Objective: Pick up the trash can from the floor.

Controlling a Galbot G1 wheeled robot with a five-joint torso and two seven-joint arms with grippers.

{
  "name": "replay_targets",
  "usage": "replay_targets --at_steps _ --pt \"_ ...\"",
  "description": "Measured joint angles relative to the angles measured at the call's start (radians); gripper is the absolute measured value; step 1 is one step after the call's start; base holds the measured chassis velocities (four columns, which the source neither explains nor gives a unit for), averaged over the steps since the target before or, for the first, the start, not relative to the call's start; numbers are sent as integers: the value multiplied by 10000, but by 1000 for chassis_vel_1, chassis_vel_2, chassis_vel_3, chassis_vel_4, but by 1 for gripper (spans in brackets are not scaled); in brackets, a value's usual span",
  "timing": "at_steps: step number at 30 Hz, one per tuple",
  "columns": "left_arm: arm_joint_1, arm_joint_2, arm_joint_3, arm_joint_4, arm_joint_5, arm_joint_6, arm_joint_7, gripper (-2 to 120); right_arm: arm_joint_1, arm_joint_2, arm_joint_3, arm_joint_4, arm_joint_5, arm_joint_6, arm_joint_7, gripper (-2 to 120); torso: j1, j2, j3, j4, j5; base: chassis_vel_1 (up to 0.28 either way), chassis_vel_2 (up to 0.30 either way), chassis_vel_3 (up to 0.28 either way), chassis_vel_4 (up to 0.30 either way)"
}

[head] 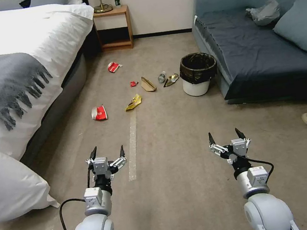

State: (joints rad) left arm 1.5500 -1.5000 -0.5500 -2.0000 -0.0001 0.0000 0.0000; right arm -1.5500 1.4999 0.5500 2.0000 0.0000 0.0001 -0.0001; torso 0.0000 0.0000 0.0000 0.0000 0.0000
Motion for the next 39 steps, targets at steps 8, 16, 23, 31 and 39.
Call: replay_targets --at_steps 8,16,23,31,39 --pt "0 0 0 0 0 0 0 100 0 0 0 0 0 0 0 100 0 0 0 0 0 0 0 0 0" --pt "0 0 0 0 0 0 0 100 0 0 0 0 0 0 0 100 0 0 0 0 0 0 0 0 0" --pt "0 0 0 0 0 0 0 100 0 0 0 0 0 0 0 100 0 0 0 0 0 0 0 0 0" --pt "0 0 0 0 0 0 0 100 0 0 0 0 0 0 0 100 0 0 0 0 0 0 0 0 0" --pt "2726 -515 -1438 -2869 -1550 -272 -420 100 -2582 -623 462 2163 3030 -111 -1662 100 0 0 -1 -1 -1 0 0 0 0"
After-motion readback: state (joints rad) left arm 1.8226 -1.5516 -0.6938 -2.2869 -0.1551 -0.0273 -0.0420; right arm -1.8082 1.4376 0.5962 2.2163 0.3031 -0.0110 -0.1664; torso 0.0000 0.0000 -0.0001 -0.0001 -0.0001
